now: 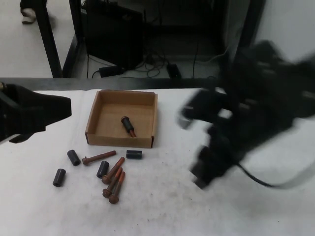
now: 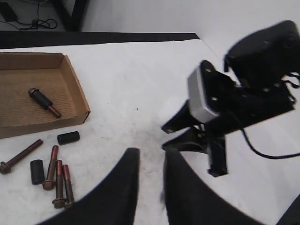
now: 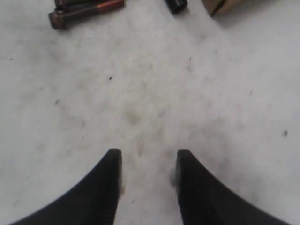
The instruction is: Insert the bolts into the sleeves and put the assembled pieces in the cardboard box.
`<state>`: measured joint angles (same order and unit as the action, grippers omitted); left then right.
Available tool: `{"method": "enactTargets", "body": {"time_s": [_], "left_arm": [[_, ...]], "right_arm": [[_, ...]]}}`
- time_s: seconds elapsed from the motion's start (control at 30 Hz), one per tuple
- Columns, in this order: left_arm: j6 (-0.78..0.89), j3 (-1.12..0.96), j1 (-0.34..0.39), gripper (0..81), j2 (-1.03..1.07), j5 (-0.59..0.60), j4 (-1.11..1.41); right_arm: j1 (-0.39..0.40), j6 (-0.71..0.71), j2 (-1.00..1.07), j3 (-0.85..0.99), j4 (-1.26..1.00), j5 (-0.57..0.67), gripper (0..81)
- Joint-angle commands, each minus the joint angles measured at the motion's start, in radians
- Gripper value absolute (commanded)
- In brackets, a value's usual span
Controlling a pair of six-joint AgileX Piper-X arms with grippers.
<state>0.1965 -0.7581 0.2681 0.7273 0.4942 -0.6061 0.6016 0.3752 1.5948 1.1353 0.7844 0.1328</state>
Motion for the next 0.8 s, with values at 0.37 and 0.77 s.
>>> {"method": "enactTargets", "body": {"time_s": [0.37,0.77], "left_arm": [[-0.026,-0.002,-0.002,18.8,-0.002,0.006,0.003],[-0.026,-0.002,-0.002,18.8,-0.002,0.006,0.003]], "right_arm": [[0.03,0.368,0.422,0.454,-0.028,0.0,30.9],[0.133,0.447,0.535,0.459,-0.048,-0.11,30.9]]}}
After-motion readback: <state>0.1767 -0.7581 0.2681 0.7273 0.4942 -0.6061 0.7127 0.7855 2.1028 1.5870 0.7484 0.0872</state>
